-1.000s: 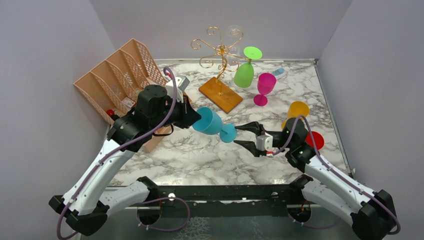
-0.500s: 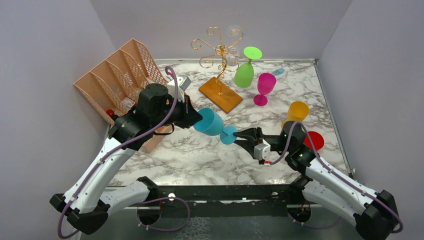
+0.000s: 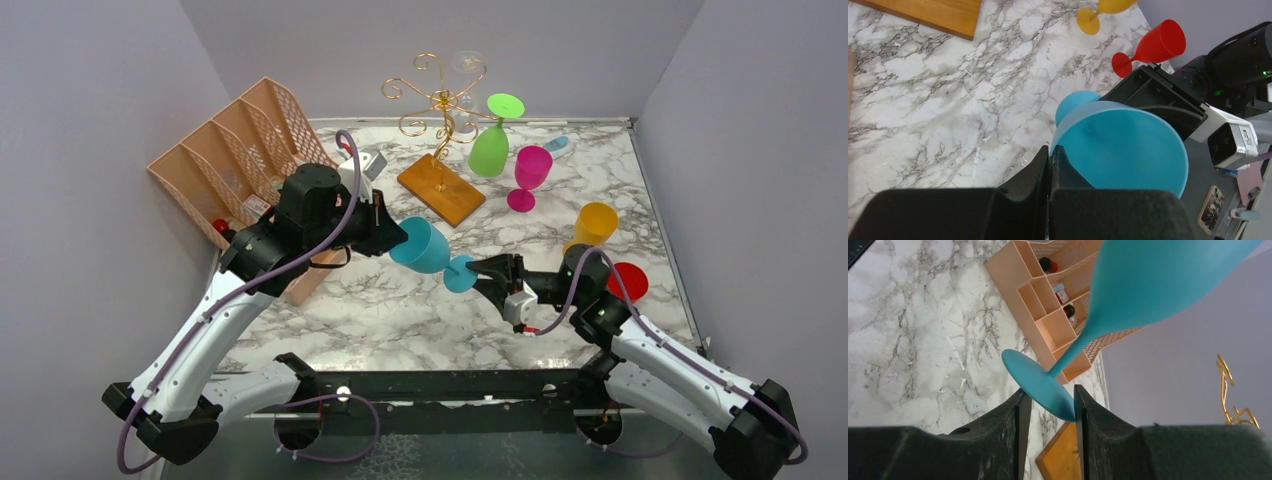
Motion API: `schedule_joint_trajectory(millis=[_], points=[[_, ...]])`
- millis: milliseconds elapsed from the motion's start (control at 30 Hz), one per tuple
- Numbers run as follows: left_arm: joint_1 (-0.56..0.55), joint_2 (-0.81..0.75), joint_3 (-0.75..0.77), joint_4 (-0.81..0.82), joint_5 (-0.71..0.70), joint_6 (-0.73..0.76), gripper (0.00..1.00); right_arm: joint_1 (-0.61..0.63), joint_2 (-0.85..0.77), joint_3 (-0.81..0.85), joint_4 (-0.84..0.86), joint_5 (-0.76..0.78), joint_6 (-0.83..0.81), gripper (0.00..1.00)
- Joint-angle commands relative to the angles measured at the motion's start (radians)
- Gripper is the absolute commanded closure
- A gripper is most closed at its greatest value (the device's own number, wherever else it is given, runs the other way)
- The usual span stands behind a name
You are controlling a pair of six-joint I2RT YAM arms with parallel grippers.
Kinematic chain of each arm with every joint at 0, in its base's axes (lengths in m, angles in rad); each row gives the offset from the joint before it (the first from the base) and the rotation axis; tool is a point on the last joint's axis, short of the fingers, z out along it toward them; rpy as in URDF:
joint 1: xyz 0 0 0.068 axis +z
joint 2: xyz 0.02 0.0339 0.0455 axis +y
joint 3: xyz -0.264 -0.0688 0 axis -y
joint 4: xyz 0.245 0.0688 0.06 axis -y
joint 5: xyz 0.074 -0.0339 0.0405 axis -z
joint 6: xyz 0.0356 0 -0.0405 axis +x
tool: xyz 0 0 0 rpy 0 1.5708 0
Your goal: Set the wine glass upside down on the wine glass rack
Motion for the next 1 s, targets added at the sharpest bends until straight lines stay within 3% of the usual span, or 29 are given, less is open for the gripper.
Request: schedule_joint_trajectory(millis=[0,167,333,467,600,833,967], points=[[-0.009,-0.004,0.04,-0.015,0.063,-0.005,1.0,0.01,-0.008,0.01,0.011,0.041,-0.033,0.65],[-0.009,0.014,0.039,-0.021,0.093,-0.009,1.0,0.017,0.001,0.006,0.01,0.055,-0.051,0.63],[-0.009,0.015,0.04,-0.031,0.005,0.005,1.0,0.019,-0.017,0.006,0.015,0.032,-0.037,0.97],[-0.009,0.013,0.04,-0.037,-0.114,0.015,1.0,0.021,-0.017,0.018,0.002,-0.008,0.026,0.99],[-0.009,-0.001,0.037,-0.036,-0.206,0.029,0.71,0.021,-0.01,0.032,-0.005,-0.03,0.082,0.99],[-0.009,-0.056,0.032,-0.021,-0.345,0.033,0.38,0.021,0.033,0.066,0.007,-0.071,0.217,0.99],[-0.009,-0.095,0.023,-0.009,-0.404,0.031,0.15,0.022,0.048,0.046,0.114,-0.106,0.403,0.99]])
